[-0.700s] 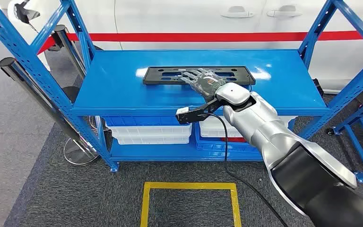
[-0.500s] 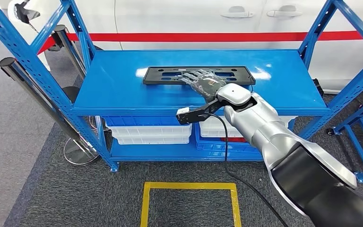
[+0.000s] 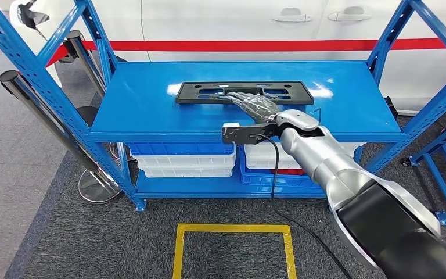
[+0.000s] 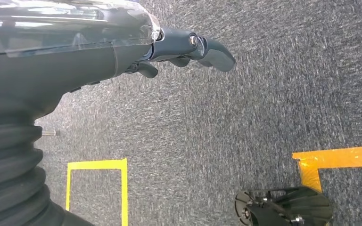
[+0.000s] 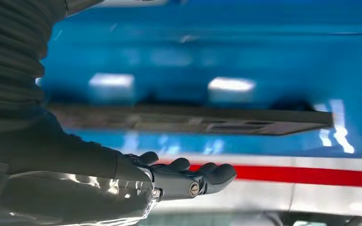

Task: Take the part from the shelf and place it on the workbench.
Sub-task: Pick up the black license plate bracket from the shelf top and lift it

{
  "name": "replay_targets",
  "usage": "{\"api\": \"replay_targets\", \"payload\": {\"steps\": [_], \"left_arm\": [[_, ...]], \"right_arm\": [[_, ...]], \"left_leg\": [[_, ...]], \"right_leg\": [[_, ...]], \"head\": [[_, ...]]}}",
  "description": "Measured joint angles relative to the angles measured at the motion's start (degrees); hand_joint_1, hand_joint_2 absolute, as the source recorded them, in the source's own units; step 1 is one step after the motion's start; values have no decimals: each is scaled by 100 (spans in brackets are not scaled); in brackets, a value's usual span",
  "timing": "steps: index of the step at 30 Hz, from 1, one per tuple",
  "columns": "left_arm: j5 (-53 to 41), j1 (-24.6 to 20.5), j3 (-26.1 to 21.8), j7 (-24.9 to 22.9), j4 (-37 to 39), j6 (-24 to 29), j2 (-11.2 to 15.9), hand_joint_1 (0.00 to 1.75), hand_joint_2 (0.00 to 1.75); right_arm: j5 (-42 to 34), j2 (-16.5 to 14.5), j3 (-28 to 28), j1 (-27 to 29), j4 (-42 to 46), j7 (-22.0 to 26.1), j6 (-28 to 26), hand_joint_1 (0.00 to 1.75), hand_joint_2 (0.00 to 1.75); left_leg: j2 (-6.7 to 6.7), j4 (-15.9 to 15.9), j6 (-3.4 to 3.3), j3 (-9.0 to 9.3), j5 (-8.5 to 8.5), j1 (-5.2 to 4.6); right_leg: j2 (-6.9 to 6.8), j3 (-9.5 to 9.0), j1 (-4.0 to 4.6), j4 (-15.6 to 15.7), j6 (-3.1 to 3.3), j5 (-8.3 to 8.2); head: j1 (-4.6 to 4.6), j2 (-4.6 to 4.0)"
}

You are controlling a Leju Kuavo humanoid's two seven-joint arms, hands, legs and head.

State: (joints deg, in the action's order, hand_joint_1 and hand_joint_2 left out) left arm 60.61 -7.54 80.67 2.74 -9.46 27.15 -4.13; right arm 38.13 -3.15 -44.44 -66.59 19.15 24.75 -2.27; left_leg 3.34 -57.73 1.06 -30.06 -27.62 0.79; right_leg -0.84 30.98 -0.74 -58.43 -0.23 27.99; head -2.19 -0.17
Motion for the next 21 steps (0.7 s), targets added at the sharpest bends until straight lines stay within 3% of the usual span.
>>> {"api": "replay_targets", "payload": {"steps": [6, 21], "left_arm": [[22, 1, 7, 2, 2, -2, 0, 0, 175], [43, 5, 9, 131, 2, 9, 0, 0, 175]], "right_arm": [[-1107, 67, 788, 217, 2, 501, 733, 0, 175], [-937, 177, 949, 413, 18, 356, 252, 0, 175]], "left_leg": [[0, 0, 0, -1, 0, 0], [0, 0, 0, -2, 0, 0]], "right_leg": [[0, 0, 0, 0, 0, 0], [0, 0, 0, 0, 0, 0]], "head": [[0, 0], [0, 0]]}}
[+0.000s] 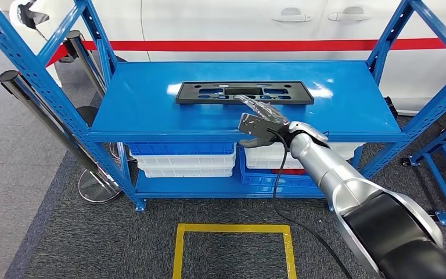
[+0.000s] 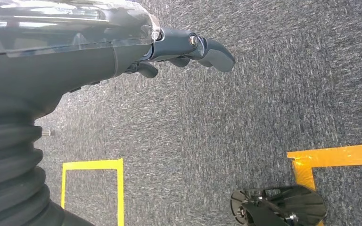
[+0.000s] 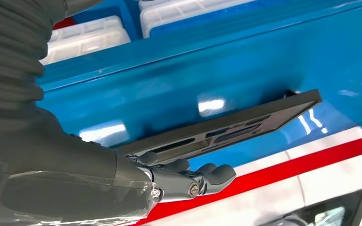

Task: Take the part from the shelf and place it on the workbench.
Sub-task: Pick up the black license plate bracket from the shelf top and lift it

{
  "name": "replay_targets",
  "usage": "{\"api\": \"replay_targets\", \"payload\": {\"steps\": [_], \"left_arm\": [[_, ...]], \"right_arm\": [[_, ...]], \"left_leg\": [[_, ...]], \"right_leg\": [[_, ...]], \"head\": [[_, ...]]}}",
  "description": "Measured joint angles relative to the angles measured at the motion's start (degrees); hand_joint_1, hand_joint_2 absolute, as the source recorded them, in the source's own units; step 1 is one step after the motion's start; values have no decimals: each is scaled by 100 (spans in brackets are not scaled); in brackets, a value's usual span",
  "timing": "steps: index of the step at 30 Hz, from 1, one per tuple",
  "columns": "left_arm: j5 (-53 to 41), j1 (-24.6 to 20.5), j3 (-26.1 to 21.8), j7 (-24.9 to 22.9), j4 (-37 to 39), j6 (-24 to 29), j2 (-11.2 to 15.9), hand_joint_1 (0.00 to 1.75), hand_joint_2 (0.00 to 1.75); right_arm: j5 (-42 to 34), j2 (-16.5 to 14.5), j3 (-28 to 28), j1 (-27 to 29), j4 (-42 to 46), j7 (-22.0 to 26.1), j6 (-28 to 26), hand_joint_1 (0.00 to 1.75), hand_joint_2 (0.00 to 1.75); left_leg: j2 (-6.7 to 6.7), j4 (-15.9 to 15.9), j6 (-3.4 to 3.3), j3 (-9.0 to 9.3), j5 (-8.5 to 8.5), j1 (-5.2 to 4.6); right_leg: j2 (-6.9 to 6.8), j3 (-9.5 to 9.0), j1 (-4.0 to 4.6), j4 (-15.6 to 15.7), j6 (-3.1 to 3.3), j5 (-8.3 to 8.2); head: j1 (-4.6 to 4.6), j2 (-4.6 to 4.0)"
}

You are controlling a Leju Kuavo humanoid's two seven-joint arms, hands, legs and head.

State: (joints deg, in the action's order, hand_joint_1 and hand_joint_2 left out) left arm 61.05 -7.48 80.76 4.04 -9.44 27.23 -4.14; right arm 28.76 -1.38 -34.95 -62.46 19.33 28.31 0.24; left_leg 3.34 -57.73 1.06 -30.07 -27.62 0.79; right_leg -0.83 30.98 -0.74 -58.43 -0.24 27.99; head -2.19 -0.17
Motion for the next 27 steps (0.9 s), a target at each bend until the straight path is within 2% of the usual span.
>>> {"api": "replay_targets", "payload": {"steps": [2, 4, 8, 11, 17, 21, 27], "left_arm": [[0, 1, 0, -2, 0, 0, -1, 0, 175], [0, 2, 0, -8, 0, 0, -2, 0, 175], [0, 0, 3, -28, 0, 0, -3, 0, 175], [4, -2, 4, -41, 0, 0, -4, 0, 175], [28, -5, 4, -42, 0, -12, -10, 0, 175], [179, -5, -5, 120, -1, -89, -10, 0, 0], [521, -4, -150, 467, 0, -353, -10, 0, 0]], "right_arm": [[164, 8, -4, 10, 1, -191, -338, 0, 175], [558, 11, -61, 11, 1, -540, -907, 0, 175], [1353, 16, -400, -3, 1, -1143, -1747, 0, 175], [1711, 15, -670, -17, 1, -1394, -2004, 0, 175], [1886, 13, -969, -25, -1, -1519, -2033, 0, 175], [1863, 13, -1010, -24, -7, -1495, -2031, 0, 175], [1850, 22, -1020, -8, -18, -1479, -2007, 0, 175]], "left_leg": [[0, 0, 0, 0, 0, 0], [0, 0, 0, 0, 0, 0], [1, 0, 0, 0, 0, 0], [0, 0, 0, -1, 0, 0], [-1, 0, 0, -1, 0, 0], [-1, -1, 0, -1, 0, 0], [0, -1, 0, -1, 0, 0]], "right_leg": [[0, 0, 0, 0, 0, 0], [0, -1, 0, 0, 0, 0], [1, -1, 0, 0, 0, 0], [0, -1, 0, 0, 0, 0], [0, 0, 0, 0, 0, 0], [0, 0, 0, 0, 0, 0], [0, 0, 0, 0, 0, 0]], "head": [[0, 0], [0, 0], [0, 0], [0, 0], [0, 0], [0, 0], [0, 0]]}}
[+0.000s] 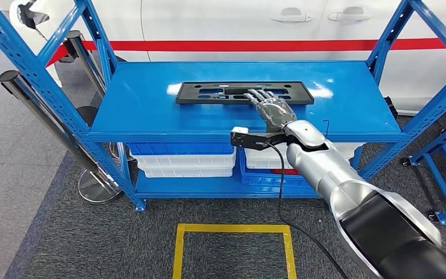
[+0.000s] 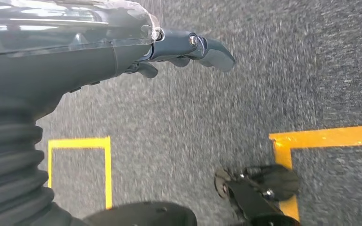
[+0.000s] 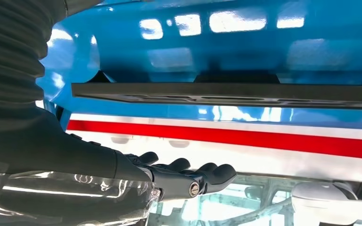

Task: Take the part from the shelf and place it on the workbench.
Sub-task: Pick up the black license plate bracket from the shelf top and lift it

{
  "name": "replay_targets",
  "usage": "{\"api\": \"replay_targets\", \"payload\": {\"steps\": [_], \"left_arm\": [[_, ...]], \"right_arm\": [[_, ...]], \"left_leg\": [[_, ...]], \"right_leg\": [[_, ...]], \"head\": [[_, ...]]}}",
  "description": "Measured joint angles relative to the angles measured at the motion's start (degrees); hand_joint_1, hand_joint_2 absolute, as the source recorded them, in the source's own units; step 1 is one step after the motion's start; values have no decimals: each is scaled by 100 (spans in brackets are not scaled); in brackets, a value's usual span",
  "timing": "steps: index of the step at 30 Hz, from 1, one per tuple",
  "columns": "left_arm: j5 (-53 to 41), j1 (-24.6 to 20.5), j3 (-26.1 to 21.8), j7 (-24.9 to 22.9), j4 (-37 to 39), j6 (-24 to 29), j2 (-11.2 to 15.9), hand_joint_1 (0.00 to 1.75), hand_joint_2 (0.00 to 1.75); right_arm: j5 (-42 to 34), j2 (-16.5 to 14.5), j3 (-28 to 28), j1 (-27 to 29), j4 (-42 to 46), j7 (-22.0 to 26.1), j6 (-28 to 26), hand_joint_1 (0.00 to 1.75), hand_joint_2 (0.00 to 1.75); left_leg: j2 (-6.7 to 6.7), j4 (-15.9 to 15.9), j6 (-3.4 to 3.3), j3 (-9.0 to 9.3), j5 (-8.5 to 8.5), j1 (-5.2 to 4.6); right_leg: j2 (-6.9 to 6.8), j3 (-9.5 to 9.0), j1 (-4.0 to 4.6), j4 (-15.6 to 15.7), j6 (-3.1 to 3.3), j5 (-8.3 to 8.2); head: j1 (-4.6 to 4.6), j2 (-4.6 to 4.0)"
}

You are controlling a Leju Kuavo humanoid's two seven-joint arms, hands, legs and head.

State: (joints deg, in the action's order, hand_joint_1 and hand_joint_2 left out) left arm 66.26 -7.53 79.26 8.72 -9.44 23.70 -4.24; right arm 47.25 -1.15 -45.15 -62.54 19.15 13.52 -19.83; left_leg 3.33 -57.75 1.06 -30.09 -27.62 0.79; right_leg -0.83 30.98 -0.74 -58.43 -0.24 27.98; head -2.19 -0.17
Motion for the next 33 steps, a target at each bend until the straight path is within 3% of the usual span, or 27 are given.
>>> {"api": "replay_targets", "payload": {"steps": [8, 12, 14, 17, 19, 20, 22, 24, 27, 28, 30, 31, 32, 33], "left_arm": [[39, 3, -123, 28, 0, -94, 2, 0, 0], [37, 4, -147, 4, 0, -96, 1, 0, 0], [30, 2, -149, 1, 0, -98, -2, 0, 0], [23, 7, -151, -6, 0, -100, -3, 0, 0], [29, 29, -152, -7, 0, -101, -6, 0, 0], [34, 43, -152, -7, 0, -102, -9, 0, 0], [45, 66, -153, -8, 0, -100, -14, 0, 0], [55, 72, -153, 2, 0, -97, -16, 0, 0], [64, 53, -155, 19, 0, -96, -20, 0, 0], [63, 41, -156, 21, 0, -98, -21, 0, 0], [56, 25, -156, 21, 0, -107, -22, 0, 0], [50, 29, -156, 19, 0, -115, -22, 0, 0], [45, 40, -155, 16, 0, -124, -22, 0, 0], [40, 57, -155, 13, 0, -133, -22, 0, 0]], "right_arm": [[0, 10, -33, 65, -1, 4, 25, 0, 175], [0, 12, -41, 66, 1, 11, 28, 0, 175], [0, 24, -50, 51, 3, 13, 36, 0, 175], [0, 42, -70, 61, -2, 21, 58, 0, 175], [1, 54, -77, 107, -12, 27, 64, 0, 175], [4, 57, -81, 123, -18, 27, 65, 0, 175], [16, 64, -90, 143, -33, 20, 64, 0, 175], [36, 82, -111, 169, -48, 7, 67, 0, 175], [58, 100, -140, 181, -38, -10, 64, 0, 175], [58, 109, -142, 166, -32, -17, 55, 0, 175], [57, 123, -144, 150, -28, -32, 42, 0, 175], [57, 126, -148, 177, -31, -35, 38, 0, 175], [58, 125, -152, 223, -34, -37, 35, 0, 175], [58, 124, -157, 275, -37, -37, 33, 0, 175]], "left_leg": [[-2, -64, -54, -38, -37, -10], [-6, 18, -142, -41, -30, 5], [-18, 134, -214, 50, -31, 41], [-29, 186, -253, 156, -67, 52], [-50, 184, -228, 250, -138, 67], [-61, 183, -204, 322, -190, 83], [-72, 180, -132, 503, -331, 120], [-67, 194, -32, 639, -472, 128], [-46, 122, 120, 732, -476, 123], [-69, -105, 145, 642, -357, 137], [-164, -885, 153, 141, -120, 154], [-215, -1277, 143, -170, -146, 150], [-247, -1543, 130, -457, -321, 137], [-263, -1655, 117, -696, -599, 118]], "right_leg": [[-1, 8, -17, 9, -36, -14], [2, 23, -10, -34, -144, -91], [28, 183, -8, -273, -177, -46], [71, 843, -33, -1219, -237, 233], [74, 1190, -69, -1531, -278, 157], [70, 1226, -88, -1387, -289, -20], [12, 1078, -118, -653, -307, -550], [-79, 946, -81, -115, -258, -802], [-45, 847, -30, -70, -63, -637], [-12, 776, -41, -47, -13, -578], [41, 572, -58, 31, 67, -466], [68, 451, -52, 76, 91, -392], [99, 314, -47, 116, 107, -312], [134, 166, -44, 149, 112, -223]], "head": [[0, 0], [1, 1], [2, 1], [2, 0], [2, 0], [2, 0], [3, 0], [4, 1], [7, 1], [7, 1], [3, 2], [2, 1], [1, 2], [2, 1]]}}
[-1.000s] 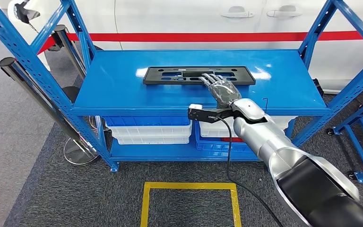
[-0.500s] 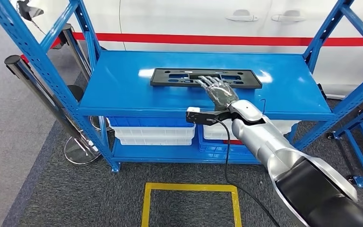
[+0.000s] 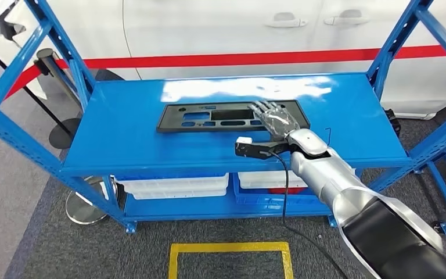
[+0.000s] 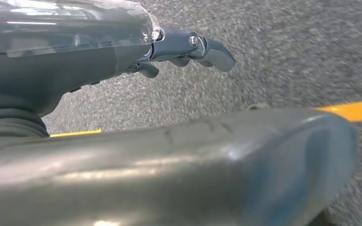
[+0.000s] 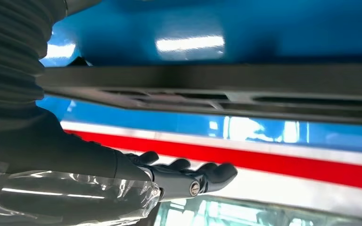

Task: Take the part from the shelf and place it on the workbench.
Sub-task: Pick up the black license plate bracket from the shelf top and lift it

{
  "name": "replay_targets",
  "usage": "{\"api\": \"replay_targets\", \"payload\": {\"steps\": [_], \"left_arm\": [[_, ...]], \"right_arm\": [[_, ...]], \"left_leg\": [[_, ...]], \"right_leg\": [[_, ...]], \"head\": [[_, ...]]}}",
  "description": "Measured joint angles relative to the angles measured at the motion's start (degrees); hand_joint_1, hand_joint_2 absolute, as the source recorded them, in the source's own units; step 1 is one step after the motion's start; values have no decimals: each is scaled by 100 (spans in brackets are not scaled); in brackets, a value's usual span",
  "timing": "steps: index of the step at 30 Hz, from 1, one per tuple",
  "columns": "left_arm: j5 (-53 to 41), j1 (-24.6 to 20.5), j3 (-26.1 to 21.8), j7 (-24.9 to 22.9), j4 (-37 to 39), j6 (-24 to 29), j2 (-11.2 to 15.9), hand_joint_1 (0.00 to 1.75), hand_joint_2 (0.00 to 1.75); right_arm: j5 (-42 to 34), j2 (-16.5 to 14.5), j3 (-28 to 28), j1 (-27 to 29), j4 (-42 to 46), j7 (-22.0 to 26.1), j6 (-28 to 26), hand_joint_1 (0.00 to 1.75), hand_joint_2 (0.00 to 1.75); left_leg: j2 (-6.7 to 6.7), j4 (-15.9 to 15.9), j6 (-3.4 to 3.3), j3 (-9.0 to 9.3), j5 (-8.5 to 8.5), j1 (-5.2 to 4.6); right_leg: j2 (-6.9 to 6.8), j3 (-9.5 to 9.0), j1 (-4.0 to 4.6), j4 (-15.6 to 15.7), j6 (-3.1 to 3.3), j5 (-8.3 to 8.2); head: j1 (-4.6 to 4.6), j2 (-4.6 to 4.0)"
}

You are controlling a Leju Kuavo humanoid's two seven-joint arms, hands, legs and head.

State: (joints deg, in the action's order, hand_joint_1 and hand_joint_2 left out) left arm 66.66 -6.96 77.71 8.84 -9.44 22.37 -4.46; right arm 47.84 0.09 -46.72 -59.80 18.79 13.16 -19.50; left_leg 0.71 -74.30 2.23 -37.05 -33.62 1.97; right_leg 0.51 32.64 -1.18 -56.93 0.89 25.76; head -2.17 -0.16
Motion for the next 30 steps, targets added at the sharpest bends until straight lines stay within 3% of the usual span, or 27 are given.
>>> {"api": "replay_targets", "payload": {"steps": [1, 2, 3, 4, 6, 7, 8, 10, 12, 14, 15, 16, 17, 18, 20, 21, 22, 24, 30], "left_arm": [[-3, 18, 1, -4, 0, -10, 0, 0, 0], [-5, 34, 1, -7, 0, -19, 1, 0, 0], [-6, 46, 1, -9, 0, -26, 2, 0, 0], [-6, 64, 1, -10, 2, -32, 8, 0, 0], [-4, 91, 1, -11, 16, -37, 30, 0, 0], [-2, 95, 1, -8, 24, -37, 38, 0, 0], [0, 83, 1, 1, 28, -34, 41, 0, 0], [3, 33, 1, 33, 28, -34, 36, 0, 0], [3, -22, -1, 57, 28, -41, 39, 0, 0], [3, -47, -1, 53, 28, -44, 38, 0, 0], [3, -46, -1, 39, 28, -41, 35, 0, 0], [3, -37, 0, 23, 28, -34, 32, 0, 0], [3, -27, 1, 6, 28, -24, 31, 0, 0], [3, -20, 1, -7, 28, -11, 28, 0, 0], [3, -26, 1, -23, 28, 20, 22, 0, 0], [2, -35, 1, -31, 28, 42, 21, 0, 0], [1, -43, 2, -40, 29, 67, 22, 0, 0], [-3, -53, 3, -52, 29, 103, 27, 0, 0], [-55, -109, 15, -53, 28, 85, 28, 0, 0]], "right_arm": [[-2, 0, -4, 42, -2, 0, -3, 0, 175], [-7, 0, -5, 68, -3, 2, -7, 0, 175], [-13, 0, -6, 82, -4, 5, -9, 0, 175], [-21, 1, -7, 106, -6, 12, -11, 0, 131], [-38, 6, -15, 164, -27, 40, -23, 0, 44], [-55, 8, -20, 192, -32, 71, -19, 0, 0], [-87, 16, -23, 192, -31, 115, 17, 0, 0], [-176, 33, -20, 161, 6, 224, 163, 0, 0], [-230, 57, -13, 143, 35, 295, 269, 0, 87], [-206, 70, -11, 196, 40, 287, 283, 0, 175], [-189, 70, -12, 245, 39, 258, 297, 0, 175], [-175, 70, -13, 288, 38, 222, 333, 0, 175], [-171, 69, -14, 309, 38, 187, 395, 0, 175], [-175, 68, -14, 310, 38, 162, 468, 0, 175], [-177, 75, -14, 268, 37, 133, 608, 87, 175], [-179, 81, -14, 247, 36, 125, 657, 131, 175], [-194, 87, -14, 225, 37, 122, 699, 175, 175], [-266, 96, -10, 189, 43, 127, 745, 175, 175], [-390, 161, 3, 180, 47, 185, 556, 175, 175]], "left_leg": [[-9, 29, -20, -190, -277, -23], [-12, 183, -46, -326, -436, -45], [-15, 439, -87, -426, -378, -67], [-25, 804, -149, -488, 40, -96], [-73, 1474, -256, -536, 1258, -162], [-97, 1644, -290, -545, 1687, -192], [-114, 1671, -306, -551, 1819, -215], [-112, 1626, -365, -507, 1678, -220], [-103, 1687, -435, -382, 1571, -194], [-103, 1730, -466, -255, 1467, -182], [-105, 1733, -471, -194, 1411, -180], [-107, 1732, -468, -128, 1352, -178], [-110, 1731, -459, -57, 1295, -175], [-114, 1730, -446, 17, 1241, -172], [-122, 1724, -406, 132, 1153, -177], [-128, 1715, -383, 155, 1125, -184], [-131, 1698, -372, 159, 1101, -198], [-127, 1677, -363, 151, 1073, -209], [-101, 1697, -320, 204, 1042, -182]], "right_leg": [[36, -155, 6, 30, 3, 95], [71, -308, 12, 51, 1, 193], [101, -461, 21, 67, -4, 301], [124, -596, 28, 79, -10, 411], [188, -810, 50, 65, -66, 624], [221, -868, 49, 64, -113, 713], [254, -912, 42, 72, -166, 781], [244, -997, 11, 139, -252, 887], [128, -891, 1, -138, -312, 1032], [29, -388, -8, -928, -367, 1270], [19, -89, -15, -1308, -391, 1341], [15, 151, -20, -1541, -407, 1306], [11, 290, -22, -1538, -413, 1120], [3, 333, -22, -1325, -411, 817], [-30, 235, -3, -598, -373, 172], [-43, 166, 13, -306, -335, 7], [-50, 126, 23, -135, -295, -56], [-39, 88, 38, -43, -235, -15], [-11, 55, 76, -44, -173, 22]], "head": [[1, -1], [1, -1], [1, -1], [1, -1], [1, -1], [1, 0], [1, 0], [-4, 3], [-7, 3], [-3, 1], [-4, 1], [-4, 1], [-4, 1], [-4, 1], [-3, 1], [-3, 1], [-4, 1], [-4, 0], [-6, -1]]}}
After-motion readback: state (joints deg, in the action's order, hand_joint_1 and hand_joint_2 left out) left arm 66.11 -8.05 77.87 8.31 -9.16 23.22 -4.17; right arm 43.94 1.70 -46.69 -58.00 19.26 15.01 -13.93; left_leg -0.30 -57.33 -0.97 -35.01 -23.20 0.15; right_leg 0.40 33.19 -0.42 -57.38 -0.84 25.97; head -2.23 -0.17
